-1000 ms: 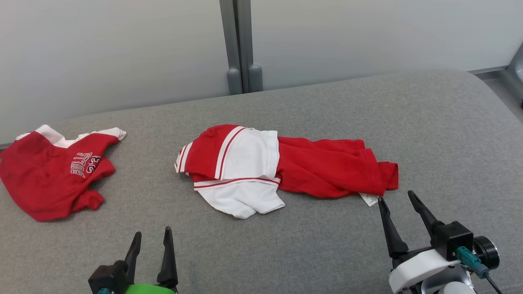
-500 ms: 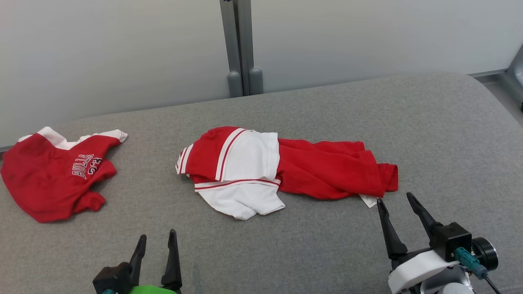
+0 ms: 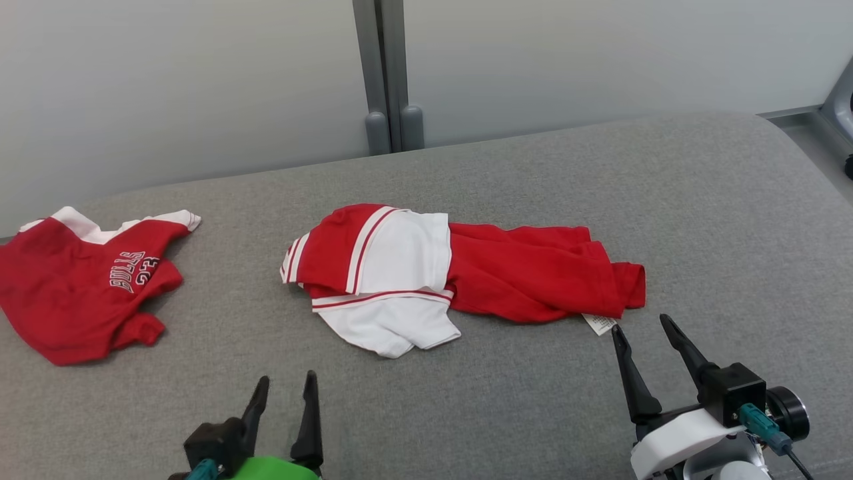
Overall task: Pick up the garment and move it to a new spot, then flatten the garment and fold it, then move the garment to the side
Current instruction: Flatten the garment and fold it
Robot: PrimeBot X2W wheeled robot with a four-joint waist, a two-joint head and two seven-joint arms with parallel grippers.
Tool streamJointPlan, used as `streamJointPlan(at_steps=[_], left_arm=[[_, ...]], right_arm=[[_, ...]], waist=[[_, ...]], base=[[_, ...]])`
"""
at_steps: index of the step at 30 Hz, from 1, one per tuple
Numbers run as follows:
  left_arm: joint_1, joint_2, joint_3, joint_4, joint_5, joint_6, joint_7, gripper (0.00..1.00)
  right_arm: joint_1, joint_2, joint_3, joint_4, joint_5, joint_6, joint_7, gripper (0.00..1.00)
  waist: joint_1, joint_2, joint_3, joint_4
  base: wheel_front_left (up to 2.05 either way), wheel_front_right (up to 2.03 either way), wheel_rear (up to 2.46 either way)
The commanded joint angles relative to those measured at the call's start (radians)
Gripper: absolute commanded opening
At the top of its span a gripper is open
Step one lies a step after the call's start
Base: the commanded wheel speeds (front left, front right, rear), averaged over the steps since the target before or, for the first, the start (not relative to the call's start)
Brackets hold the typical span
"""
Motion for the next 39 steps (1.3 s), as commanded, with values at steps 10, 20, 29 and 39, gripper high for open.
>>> streamJointPlan(at_steps=[10, 20, 29, 39], left_arm=[[-0.182, 0.001, -0.162, 0.2, -0.048, 0.006, 0.015, 1.0], [-0.335, 0.002, -0.234, 0.359, -0.19, 0.042, 0.071, 1.0], [-0.414, 0.002, -0.246, 0.486, -0.226, 0.055, 0.072, 0.76], [-0.457, 0.003, -0.288, 0.574, -0.176, 0.062, 0.026, 0.0]], right_arm=[[-0.032, -0.004, 0.008, -0.01, -0.008, -0.001, -0.001, 1.0], [-0.081, -0.004, 0.018, -0.022, 0.012, -0.001, -0.001, 1.0], [-0.106, -0.004, 0.01, -0.026, 0.026, -0.001, -0.001, 1.0], [-0.108, -0.004, -0.009, -0.025, 0.028, -0.001, -0.001, 1.0]], waist=[[0.0, 0.0, 0.064, -0.073], [0.0, 0.0, 0.167, -0.157], [0.0, 0.0, 0.211, -0.192], [0.0, 0.0, 0.205, -0.163]], base=[[0.0, 0.0, 0.0], [0.0, 0.0, 0.0], [0.0, 0.0, 0.0], [0.0, 0.0, 0.0]])
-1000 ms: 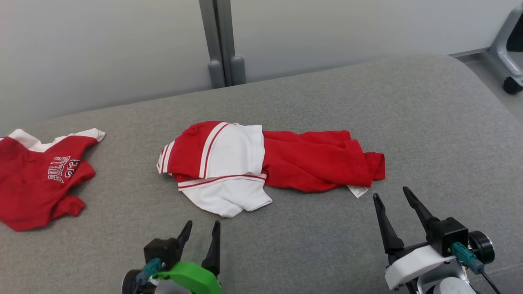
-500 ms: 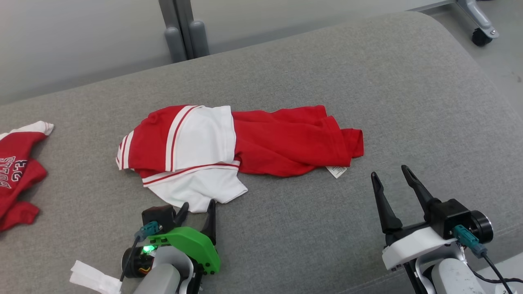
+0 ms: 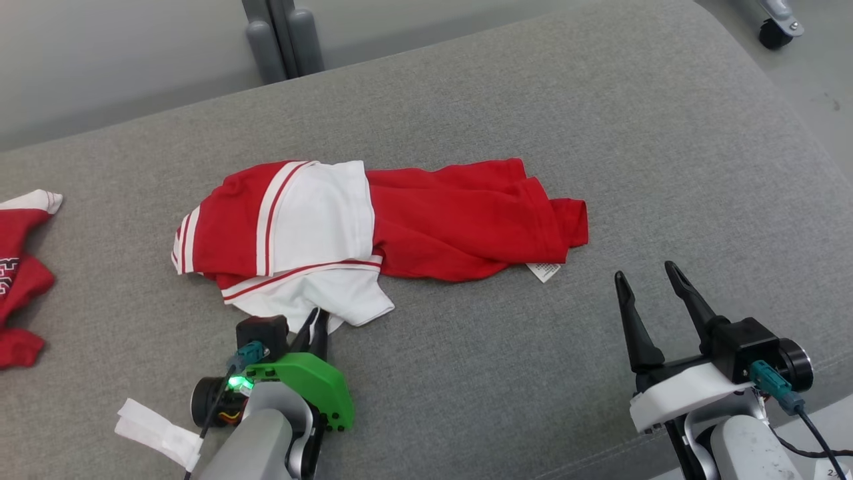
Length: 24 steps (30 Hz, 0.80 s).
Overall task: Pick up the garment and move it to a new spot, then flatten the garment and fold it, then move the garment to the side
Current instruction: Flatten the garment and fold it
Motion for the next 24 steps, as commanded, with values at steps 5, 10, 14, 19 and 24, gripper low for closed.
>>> streamJointPlan(at_steps=[5, 10, 14, 19, 24], left_arm=[[0.018, 0.019, -0.008, -0.041, 0.037, 0.002, -0.018, 0.0], [0.082, 0.054, -0.001, -0.18, 0.08, 0.017, -0.022, 0.0], [0.187, 0.095, 0.007, -0.318, 0.106, 0.037, -0.022, 0.0], [0.316, 0.142, 0.021, -0.455, 0.095, 0.076, -0.011, 0.0], [0.4, 0.175, 0.036, -0.535, 0.074, 0.107, 0.021, 0.0]], right_arm=[[0.009, -0.003, -0.016, -0.002, -0.001, -0.001, -0.001, 1.0], [0.031, -0.003, -0.041, 0.003, -0.011, -0.001, -0.001, 1.0], [0.042, -0.004, -0.064, 0.004, -0.015, -0.001, -0.001, 1.0], [0.056, -0.004, -0.084, 0.007, -0.024, -0.001, -0.001, 1.0], [0.062, -0.004, -0.088, 0.009, -0.029, -0.001, -0.001, 1.0]], waist=[[0.0, 0.0, -0.034, 0.049], [0.0, 0.0, -0.076, 0.109], [0.0, 0.0, -0.105, 0.157], [0.0, 0.0, -0.126, 0.199], [0.0, 0.0, -0.132, 0.211]], base=[[0.0, 0.0, 0.0], [0.0, 0.0, 0.0], [0.0, 0.0, 0.0], [0.0, 0.0, 0.0], [0.0, 0.0, 0.0]])
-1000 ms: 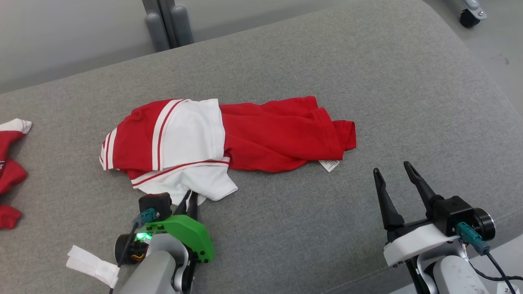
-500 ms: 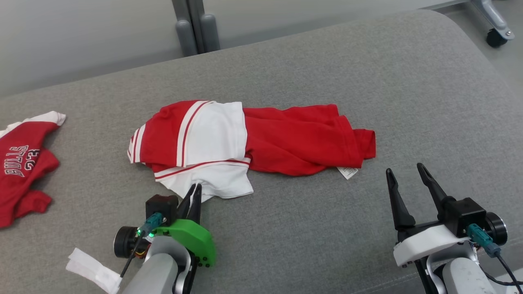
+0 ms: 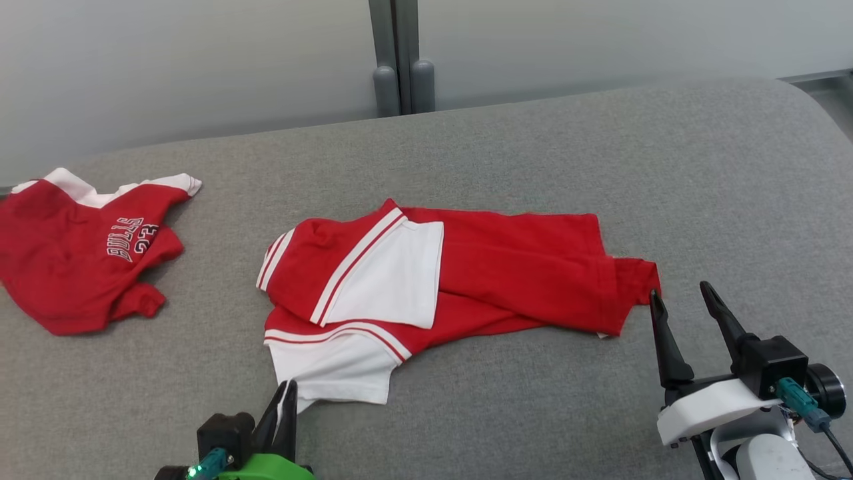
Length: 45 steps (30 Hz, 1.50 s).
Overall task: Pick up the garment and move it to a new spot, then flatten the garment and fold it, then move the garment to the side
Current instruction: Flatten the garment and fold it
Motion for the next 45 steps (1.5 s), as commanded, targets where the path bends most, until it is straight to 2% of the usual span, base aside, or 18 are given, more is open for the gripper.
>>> streamJointPlan(at_steps=[1, 5, 7, 8, 10, 24, 32, 39, 45], left_arm=[[0.022, 0.006, 0.003, -0.015, -0.009, 0.005, 0.006, 0.0], [0.039, 0.001, 0.003, -0.029, -0.024, 0.006, 0.008, 0.0], [0.036, -0.004, 0.004, -0.026, -0.022, 0.002, -0.004, 0.49], [0.032, -0.008, 0.007, -0.026, -0.022, 0.0, -0.011, 1.0], [0.016, -0.022, 0.026, -0.04, -0.014, 0.003, -0.029, 1.0], [0.025, -0.095, 0.125, -0.099, 0.101, -0.074, -0.042, 1.0], [0.013, -0.133, 0.161, -0.086, 0.14, -0.115, -0.042, 1.0], [-0.01, -0.157, 0.174, -0.098, 0.165, -0.141, -0.042, 1.0], [-0.036, -0.166, 0.173, -0.108, 0.179, -0.155, -0.041, 1.0]], right_arm=[[0.013, -0.004, -0.003, 0.003, -0.007, -0.001, -0.001, 1.0], [0.011, -0.004, -0.002, 0.006, -0.011, -0.001, -0.001, 1.0], [0.007, -0.004, 0.001, 0.007, -0.016, -0.001, -0.001, 1.0], [0.006, -0.004, 0.001, 0.007, -0.018, -0.001, -0.001, 1.0], [0.005, -0.004, -0.001, 0.007, -0.021, -0.001, -0.001, 1.0], [0.011, -0.004, -0.01, 0.014, -0.041, -0.001, -0.001, 1.0], [-0.107, -0.004, -0.012, 0.049, -0.139, -0.001, -0.001, 1.0], [-0.319, -0.014, -0.062, 0.244, -0.267, -0.001, 0.033, 1.0], [-0.471, -0.069, -0.074, 0.433, -0.251, -0.001, 0.16, 1.0]], waist=[[0.0, 0.0, -0.012, 0.013], [0.0, 0.0, -0.013, 0.011], [0.0, 0.0, -0.012, 0.005], [0.0, 0.0, -0.012, 0.004], [0.0, 0.0, -0.012, 0.001], [0.0, 0.0, -0.045, 0.005], [0.0, 0.0, -0.013, 0.05], [0.0, 0.0, 0.045, 0.107], [0.0, 0.0, 0.104, 0.163]], base=[[0.0, 0.0, 0.0], [0.0, 0.0, 0.0], [0.0, 0.0, 0.0], [0.0, 0.0, 0.0], [0.0, 0.0, 0.0], [0.0, 0.0, 0.0], [0.0, 0.0, 0.0], [0.0, 0.0, 0.0], [0.0, 0.0, 0.0]])
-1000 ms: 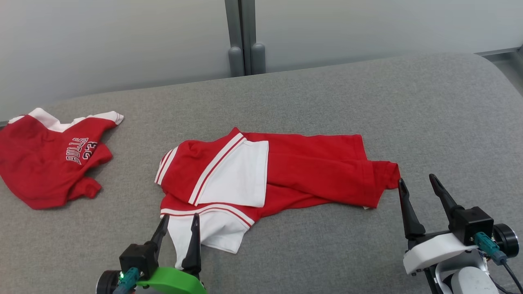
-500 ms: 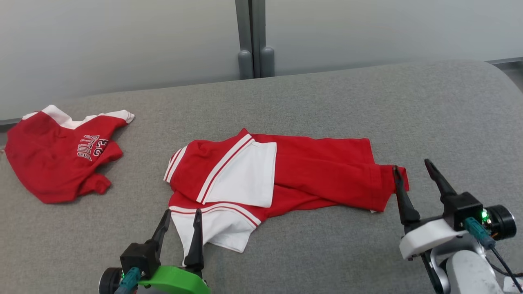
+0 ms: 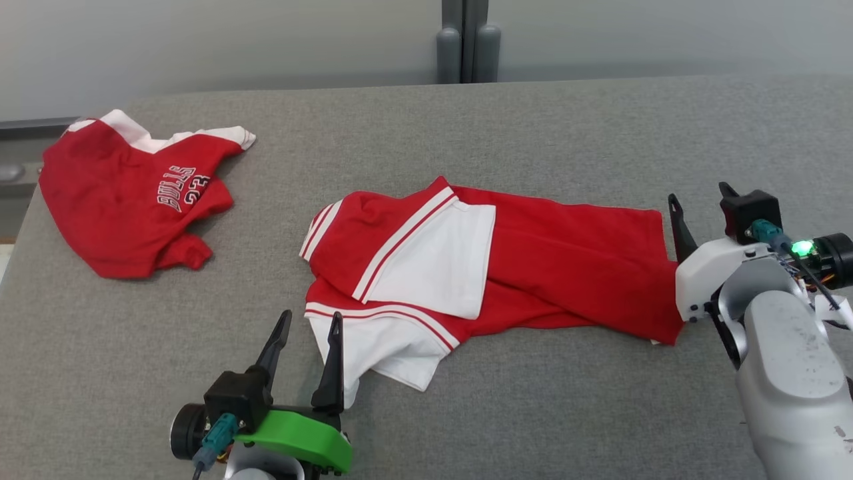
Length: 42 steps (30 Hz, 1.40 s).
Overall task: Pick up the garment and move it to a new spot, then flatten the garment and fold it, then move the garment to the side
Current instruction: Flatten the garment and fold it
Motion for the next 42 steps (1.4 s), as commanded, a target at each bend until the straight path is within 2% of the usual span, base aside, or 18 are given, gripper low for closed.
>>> streamJointPlan(at_steps=[1, 10, 17, 18, 19, 20, 22, 34, 42], left_arm=[[-0.017, 0.0, 0.002, -0.004, 0.006, -0.006, 0.0, 1.0], [-0.049, -0.004, 0.009, -0.009, 0.015, -0.013, -0.001, 1.0], [-0.057, -0.005, 0.001, -0.013, -0.001, -0.005, -0.001, 1.0], [-0.058, -0.005, 0.001, -0.014, -0.002, -0.003, -0.001, 1.0], [-0.06, -0.005, 0.0, -0.014, -0.002, -0.001, 0.0, 1.0], [-0.061, -0.005, -0.001, -0.014, -0.002, 0.0, -0.001, 1.0], [-0.061, -0.005, 0.0, -0.014, -0.002, 0.001, -0.001, 1.0], [-0.031, -0.004, 0.026, -0.018, 0.009, 0.009, -0.001, 1.0], [0.007, -0.004, 0.048, -0.027, 0.001, 0.014, -0.001, 1.0]], right_arm=[[-0.026, -0.016, -0.001, 0.03, 0.014, -0.001, 0.017, 1.0], [-0.133, -0.077, 0.038, 0.238, 0.105, -0.001, 0.152, 1.0], [-0.166, -0.073, 0.102, 0.341, 0.204, 0.0, 0.214, 1.0], [-0.17, -0.073, 0.113, 0.35, 0.22, 0.0, 0.218, 0.94], [-0.173, -0.073, 0.126, 0.358, 0.241, 0.0, 0.223, 0.56], [-0.176, -0.072, 0.136, 0.362, 0.256, 0.0, 0.223, 0.4], [-0.186, -0.079, 0.159, 0.362, 0.283, 0.0, 0.207, 0.02], [-0.269, -0.119, 0.273, 0.27, 0.339, -0.001, 0.036, 0.0], [-0.281, -0.139, 0.343, 0.089, 0.355, -0.001, 0.018, 0.0]], waist=[[0.0, 0.0, 0.05, 0.05], [0.0, 0.0, 0.114, 0.1], [0.0, 0.0, 0.13, 0.107], [0.0, 0.0, 0.132, 0.107], [0.0, 0.0, 0.133, 0.107], [0.0, 0.0, 0.133, 0.106], [0.0, 0.0, 0.133, 0.103], [0.0, 0.0, 0.059, 0.047], [0.0, 0.0, -0.015, 0.008]], base=[[0.0, 0.0, 0.0], [0.0, 0.0, 0.0], [0.0, 0.0, 0.0], [0.0, 0.0, 0.0], [0.0, 0.0, 0.0], [0.0, 0.0, 0.0], [0.0, 0.0, 0.0], [0.0, 0.0, 0.0], [0.0, 0.0, 0.0]])
